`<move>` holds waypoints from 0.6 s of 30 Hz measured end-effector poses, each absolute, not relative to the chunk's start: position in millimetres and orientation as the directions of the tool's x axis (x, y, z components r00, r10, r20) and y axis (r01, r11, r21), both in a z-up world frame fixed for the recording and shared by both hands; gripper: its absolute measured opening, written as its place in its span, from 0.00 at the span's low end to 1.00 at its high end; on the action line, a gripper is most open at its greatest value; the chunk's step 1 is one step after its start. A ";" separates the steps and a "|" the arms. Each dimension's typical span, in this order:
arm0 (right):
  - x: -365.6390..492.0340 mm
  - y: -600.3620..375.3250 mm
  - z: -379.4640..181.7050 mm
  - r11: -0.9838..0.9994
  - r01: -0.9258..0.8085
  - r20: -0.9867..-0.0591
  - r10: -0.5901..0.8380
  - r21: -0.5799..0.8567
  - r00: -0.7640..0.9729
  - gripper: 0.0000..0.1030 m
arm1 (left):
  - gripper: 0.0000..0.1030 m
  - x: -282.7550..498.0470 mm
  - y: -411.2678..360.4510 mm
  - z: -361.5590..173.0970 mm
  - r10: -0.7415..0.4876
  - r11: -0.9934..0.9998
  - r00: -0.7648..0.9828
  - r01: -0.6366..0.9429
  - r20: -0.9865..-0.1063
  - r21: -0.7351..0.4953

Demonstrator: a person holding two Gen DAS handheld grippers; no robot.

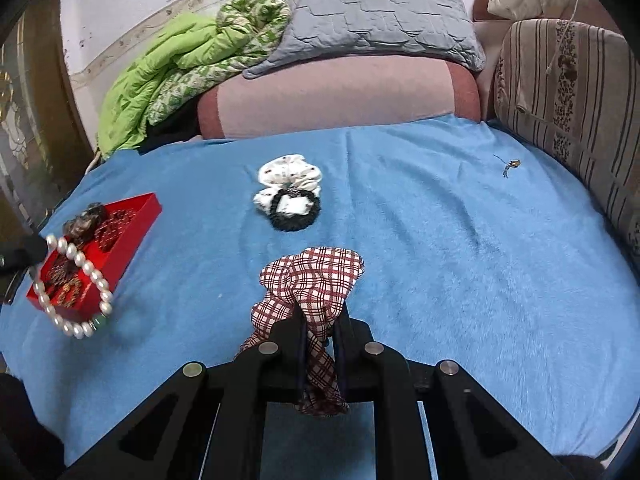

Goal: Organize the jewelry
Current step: 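Carry the pearl bracelet and plaid scrunchie over the red tray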

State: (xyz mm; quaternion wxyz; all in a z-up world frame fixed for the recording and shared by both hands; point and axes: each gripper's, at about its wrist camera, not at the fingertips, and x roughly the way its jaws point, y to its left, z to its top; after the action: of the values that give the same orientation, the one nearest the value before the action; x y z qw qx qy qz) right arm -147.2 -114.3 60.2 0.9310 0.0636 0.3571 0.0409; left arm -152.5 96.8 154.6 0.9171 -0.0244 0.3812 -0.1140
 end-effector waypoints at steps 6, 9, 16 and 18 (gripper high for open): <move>-165.2 -101.6 68.5 0.989 -0.052 -0.657 0.133 0.141 0.742 0.12 | 0.09 -171.3 112.1 170.9 -0.208 0.978 0.721 0.169 -0.661 -0.123; -172.2 -94.4 73.5 0.990 -0.060 -0.657 0.129 0.127 0.743 0.12 | 0.09 -179.6 117.6 176.9 -0.192 0.981 0.738 0.157 -0.646 -0.112; -183.6 -71.4 87.4 0.991 -0.110 -0.648 0.133 0.076 0.750 0.12 | 0.09 -188.9 134.4 183.1 -0.150 0.989 0.768 0.112 -0.623 -0.099; -184.2 -66.3 92.6 0.989 -0.125 -0.643 0.143 0.073 0.753 0.12 | 0.09 -190.3 141.1 183.8 -0.145 0.989 0.771 0.101 -0.620 -0.105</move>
State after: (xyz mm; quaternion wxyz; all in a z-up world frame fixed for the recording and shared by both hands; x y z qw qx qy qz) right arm -184.2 -66.3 92.6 0.9361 0.0127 0.3443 0.0715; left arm -190.3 141.1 183.8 0.9405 -0.0326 0.3318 -0.0654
